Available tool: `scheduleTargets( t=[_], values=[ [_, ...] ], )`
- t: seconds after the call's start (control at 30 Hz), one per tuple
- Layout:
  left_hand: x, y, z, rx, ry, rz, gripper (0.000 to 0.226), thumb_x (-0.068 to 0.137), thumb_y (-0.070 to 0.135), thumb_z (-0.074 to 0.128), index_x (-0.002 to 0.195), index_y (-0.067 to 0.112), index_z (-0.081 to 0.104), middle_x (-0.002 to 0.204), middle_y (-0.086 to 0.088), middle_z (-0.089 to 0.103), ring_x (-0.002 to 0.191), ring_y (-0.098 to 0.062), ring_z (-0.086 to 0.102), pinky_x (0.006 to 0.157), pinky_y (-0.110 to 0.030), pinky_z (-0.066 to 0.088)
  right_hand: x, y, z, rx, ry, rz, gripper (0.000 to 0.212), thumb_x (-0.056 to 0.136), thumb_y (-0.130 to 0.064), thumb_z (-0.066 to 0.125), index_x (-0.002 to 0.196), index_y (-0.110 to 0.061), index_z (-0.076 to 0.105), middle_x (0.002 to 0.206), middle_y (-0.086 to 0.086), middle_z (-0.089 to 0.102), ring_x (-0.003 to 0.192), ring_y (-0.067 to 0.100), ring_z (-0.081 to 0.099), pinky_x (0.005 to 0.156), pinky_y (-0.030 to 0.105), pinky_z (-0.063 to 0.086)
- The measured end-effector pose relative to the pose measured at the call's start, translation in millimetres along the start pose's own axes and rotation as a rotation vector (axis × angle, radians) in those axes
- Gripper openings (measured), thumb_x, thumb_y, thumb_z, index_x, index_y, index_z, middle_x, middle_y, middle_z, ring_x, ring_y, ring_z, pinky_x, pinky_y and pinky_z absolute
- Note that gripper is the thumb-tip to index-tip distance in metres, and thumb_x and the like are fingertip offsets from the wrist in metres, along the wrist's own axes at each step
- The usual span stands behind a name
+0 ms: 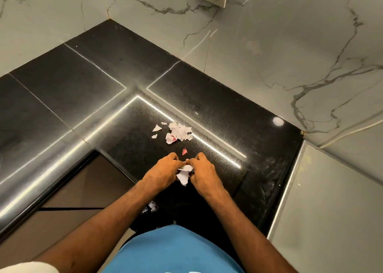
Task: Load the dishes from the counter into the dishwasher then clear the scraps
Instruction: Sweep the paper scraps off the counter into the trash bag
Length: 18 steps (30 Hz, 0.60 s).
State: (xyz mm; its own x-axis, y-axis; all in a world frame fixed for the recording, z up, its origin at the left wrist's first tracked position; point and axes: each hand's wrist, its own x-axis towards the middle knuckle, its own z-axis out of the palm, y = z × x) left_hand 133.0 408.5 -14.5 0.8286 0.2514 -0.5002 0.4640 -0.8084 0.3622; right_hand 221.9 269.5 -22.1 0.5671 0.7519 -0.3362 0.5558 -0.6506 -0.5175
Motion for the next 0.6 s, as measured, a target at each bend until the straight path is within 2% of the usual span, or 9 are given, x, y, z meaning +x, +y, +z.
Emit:
scheduleTargets(
  t=[0.2, 0.3, 0.4, 0.5, 0.6],
  values=[
    [4, 8, -2, 0.048, -0.005, -0.055, 0.027, 0.096, 0.019, 0.065, 0.122, 0.021, 0.07, 0.112, -0.006, 0.062, 0.102, -0.023, 0.063, 0.092, -0.036, 0.053, 2, -10, 11, -0.048, 0.043, 0.077, 0.011, 0.1, -0.013, 0.057, 0.107, -0.016, 0.066, 0.101, -0.002, 0.052, 0.091, 0.019, 0.058, 0.078, 0.04, 0.058],
    [4, 13, -8, 0.038, 0.002, -0.081, 0.021, 0.095, 0.017, 0.062, 0.113, 0.019, 0.073, 0.104, -0.008, 0.07, 0.101, -0.028, 0.067, 0.088, -0.038, 0.053, 3, -13, 9, -0.075, 0.061, 0.078, 0.011, 0.1, -0.011, 0.055, 0.101, -0.012, 0.067, 0.099, 0.001, 0.055, 0.089, 0.022, 0.06, 0.075, 0.04, 0.057],
    [4, 13, -14, -0.005, 0.045, -0.108, 0.024, 0.091, 0.009, 0.059, 0.105, 0.019, 0.076, 0.098, -0.01, 0.073, 0.096, -0.03, 0.068, 0.087, -0.039, 0.056, 4, -15, 4, -0.086, 0.071, 0.071, 0.014, 0.098, -0.008, 0.055, 0.101, -0.009, 0.069, 0.1, 0.003, 0.056, 0.093, 0.027, 0.062, 0.071, 0.037, 0.051],
    [3, 13, -20, -0.05, 0.079, -0.123, 0.023, 0.088, 0.006, 0.057, 0.094, 0.017, 0.076, 0.091, -0.013, 0.072, 0.09, -0.033, 0.068, 0.082, -0.041, 0.058, 4, -17, -2, -0.054, 0.087, 0.088, 0.014, 0.099, -0.016, 0.059, 0.097, -0.011, 0.072, 0.094, 0.001, 0.055, 0.092, 0.028, 0.064, 0.072, 0.036, 0.05],
    [0, 11, -27, -0.097, 0.113, -0.143, 0.019, 0.088, 0.007, 0.058, 0.084, 0.017, 0.074, 0.086, -0.013, 0.07, 0.086, -0.032, 0.067, 0.076, -0.035, 0.055, 3, -18, -6, 0.064, 0.126, 0.155, 0.012, 0.095, -0.023, 0.068, 0.086, -0.019, 0.073, 0.083, -0.003, 0.063, 0.08, 0.02, 0.066, 0.068, 0.034, 0.055]
  ],
)
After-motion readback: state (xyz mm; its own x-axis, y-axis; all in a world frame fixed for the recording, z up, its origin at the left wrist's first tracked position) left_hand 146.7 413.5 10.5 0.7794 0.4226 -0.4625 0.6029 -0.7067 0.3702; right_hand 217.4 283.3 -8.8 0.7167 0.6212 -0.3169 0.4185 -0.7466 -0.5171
